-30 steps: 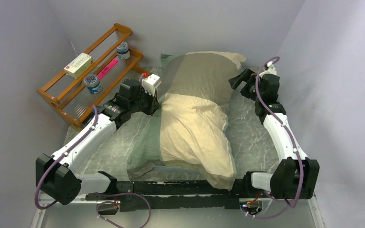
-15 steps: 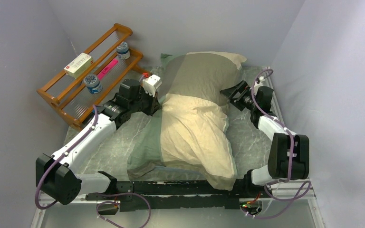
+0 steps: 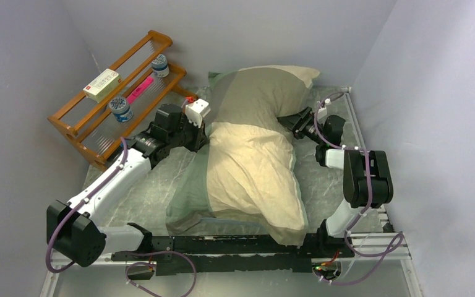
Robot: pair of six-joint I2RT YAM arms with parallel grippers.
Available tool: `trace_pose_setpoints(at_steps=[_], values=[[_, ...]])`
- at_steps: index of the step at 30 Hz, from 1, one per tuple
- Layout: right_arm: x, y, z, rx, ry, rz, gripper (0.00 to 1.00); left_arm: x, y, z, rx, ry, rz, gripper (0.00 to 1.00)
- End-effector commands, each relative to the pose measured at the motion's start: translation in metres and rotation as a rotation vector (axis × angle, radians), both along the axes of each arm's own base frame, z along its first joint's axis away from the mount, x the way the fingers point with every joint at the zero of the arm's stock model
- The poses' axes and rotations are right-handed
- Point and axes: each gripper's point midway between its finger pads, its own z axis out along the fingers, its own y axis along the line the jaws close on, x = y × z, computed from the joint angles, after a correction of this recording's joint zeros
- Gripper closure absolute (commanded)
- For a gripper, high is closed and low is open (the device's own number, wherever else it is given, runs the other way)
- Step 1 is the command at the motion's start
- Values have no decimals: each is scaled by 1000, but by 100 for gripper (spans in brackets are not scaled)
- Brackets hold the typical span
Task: Remove the pillowcase from the pillow
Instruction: Turn over the pillow at the center of the board.
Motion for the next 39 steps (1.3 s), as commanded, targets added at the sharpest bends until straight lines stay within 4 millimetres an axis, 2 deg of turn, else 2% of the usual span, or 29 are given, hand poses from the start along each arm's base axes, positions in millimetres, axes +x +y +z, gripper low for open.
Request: trace_pose_setpoints(at_steps=[1,5,6,9,15,18,24,31,35,39], values=[[-23,44,60,83,-248,216,46,-2,-3,36,-8,-116,0,79],[-31,52,78,131,-296,259,82,-14,-14,61,-3,-168,-10,61],[-33,53,83,138,-306,265,88,-17,-17,67,-2,-177,-12,53],[-37,57,93,124,-335,274,100,-24,-24,84,-22,-196,-18,41],[-38,63,103,-33,-379,234,100,-28,-29,112,-94,-215,-21,21],[-37,67,105,-128,-368,206,100,-33,-36,125,-130,-219,-55,8],[-40,75,130,-227,-414,168,100,-44,-60,136,-173,-152,-188,5],[-38,81,150,-273,-440,140,100,-58,-106,144,-228,-129,-301,8],[-39,87,153,-293,-447,140,100,-70,-137,135,-183,-130,-315,9],[-44,93,146,-302,-435,156,100,-75,-152,135,-81,-206,-219,4]])
